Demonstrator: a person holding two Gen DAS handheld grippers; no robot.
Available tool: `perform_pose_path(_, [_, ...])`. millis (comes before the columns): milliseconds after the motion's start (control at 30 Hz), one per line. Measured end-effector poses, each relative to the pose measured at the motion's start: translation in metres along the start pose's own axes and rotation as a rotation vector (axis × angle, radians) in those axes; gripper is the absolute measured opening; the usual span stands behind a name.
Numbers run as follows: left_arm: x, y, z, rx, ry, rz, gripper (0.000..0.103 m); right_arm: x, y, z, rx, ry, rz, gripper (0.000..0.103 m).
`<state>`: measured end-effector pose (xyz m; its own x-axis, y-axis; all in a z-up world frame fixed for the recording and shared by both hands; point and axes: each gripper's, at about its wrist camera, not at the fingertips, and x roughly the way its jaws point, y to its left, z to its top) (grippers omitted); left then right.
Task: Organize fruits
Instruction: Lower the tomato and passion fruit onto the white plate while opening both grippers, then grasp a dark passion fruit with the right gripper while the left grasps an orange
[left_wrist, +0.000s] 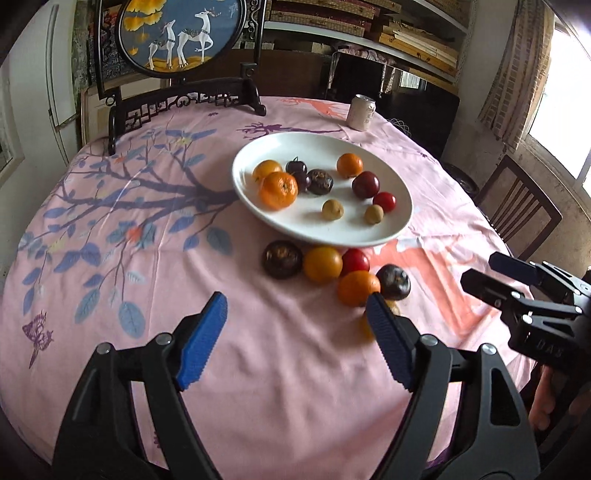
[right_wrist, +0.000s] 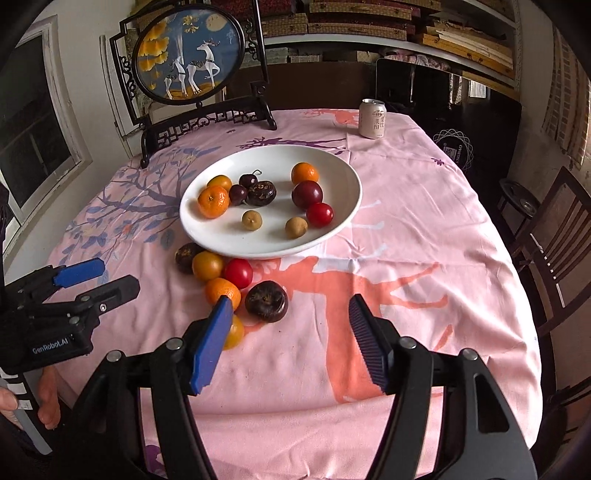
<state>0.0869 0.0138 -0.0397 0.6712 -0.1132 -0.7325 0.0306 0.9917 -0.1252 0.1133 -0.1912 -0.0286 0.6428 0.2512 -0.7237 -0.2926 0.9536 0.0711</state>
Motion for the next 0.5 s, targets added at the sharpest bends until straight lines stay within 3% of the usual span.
perform_pose_path(233, [-0.002,0.012,-0.023,-0.021,0.038,0.000,0.079,0.038,-0.002,-0.023,-0.015,0.088,-0.045,0.069])
perform_pose_path(500, [-0.008,0.021,-0.030,-0.043,0.035,-0.002,0.079,0.071,0.006,-0.026,-0.092,0.124,-0.073,0.069])
